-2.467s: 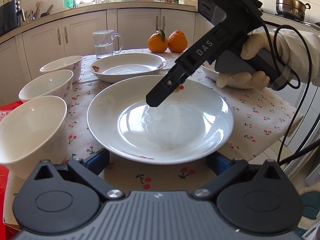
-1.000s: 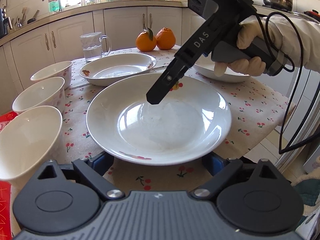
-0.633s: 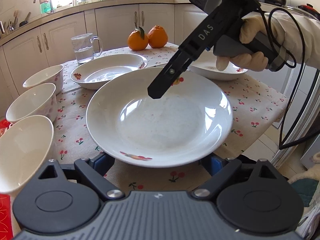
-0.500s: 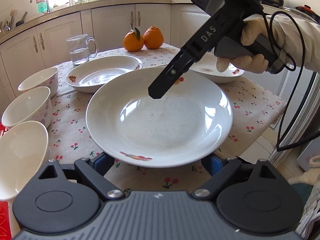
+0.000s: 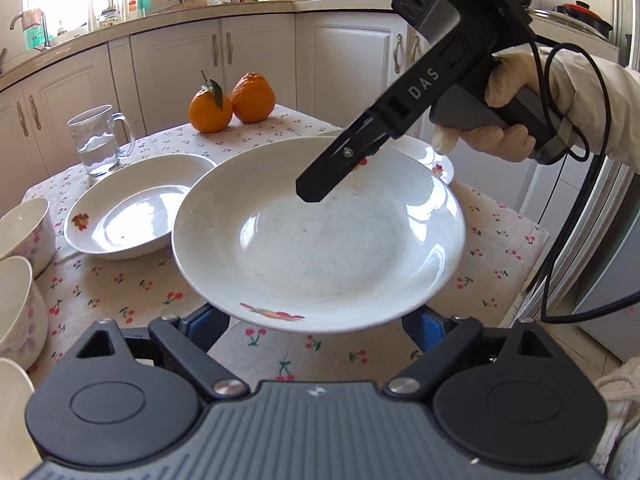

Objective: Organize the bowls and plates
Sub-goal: 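Lift the flower plate with the right tool and carry it over the stained plate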

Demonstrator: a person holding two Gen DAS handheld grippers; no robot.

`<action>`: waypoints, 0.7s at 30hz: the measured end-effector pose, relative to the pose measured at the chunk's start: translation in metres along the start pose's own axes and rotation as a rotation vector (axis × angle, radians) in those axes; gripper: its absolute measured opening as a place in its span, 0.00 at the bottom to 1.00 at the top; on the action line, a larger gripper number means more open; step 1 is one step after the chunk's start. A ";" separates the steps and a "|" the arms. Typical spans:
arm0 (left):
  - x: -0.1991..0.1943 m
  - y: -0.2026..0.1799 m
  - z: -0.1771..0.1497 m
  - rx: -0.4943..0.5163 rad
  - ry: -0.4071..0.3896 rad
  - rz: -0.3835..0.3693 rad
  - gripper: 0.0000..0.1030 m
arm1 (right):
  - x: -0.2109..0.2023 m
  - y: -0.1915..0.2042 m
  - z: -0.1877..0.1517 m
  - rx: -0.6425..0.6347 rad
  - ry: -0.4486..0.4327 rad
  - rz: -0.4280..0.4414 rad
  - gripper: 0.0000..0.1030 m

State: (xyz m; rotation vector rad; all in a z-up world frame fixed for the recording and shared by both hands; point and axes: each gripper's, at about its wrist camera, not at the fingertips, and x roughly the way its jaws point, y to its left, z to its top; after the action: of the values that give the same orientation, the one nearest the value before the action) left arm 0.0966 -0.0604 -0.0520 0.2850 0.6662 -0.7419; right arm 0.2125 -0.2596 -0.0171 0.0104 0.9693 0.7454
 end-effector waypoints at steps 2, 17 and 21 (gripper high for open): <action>0.009 -0.003 0.009 0.012 0.002 -0.022 0.90 | -0.010 -0.009 -0.003 0.015 -0.016 -0.016 0.90; 0.068 -0.030 0.054 0.086 0.002 -0.119 0.90 | -0.058 -0.075 -0.027 0.122 -0.107 -0.134 0.90; 0.082 -0.033 0.061 0.094 0.018 -0.124 0.90 | -0.062 -0.090 -0.032 0.147 -0.124 -0.148 0.90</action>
State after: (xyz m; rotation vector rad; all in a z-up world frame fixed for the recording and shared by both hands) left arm 0.1460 -0.1555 -0.0592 0.3392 0.6715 -0.8918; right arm 0.2183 -0.3730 -0.0195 0.1105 0.8945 0.5303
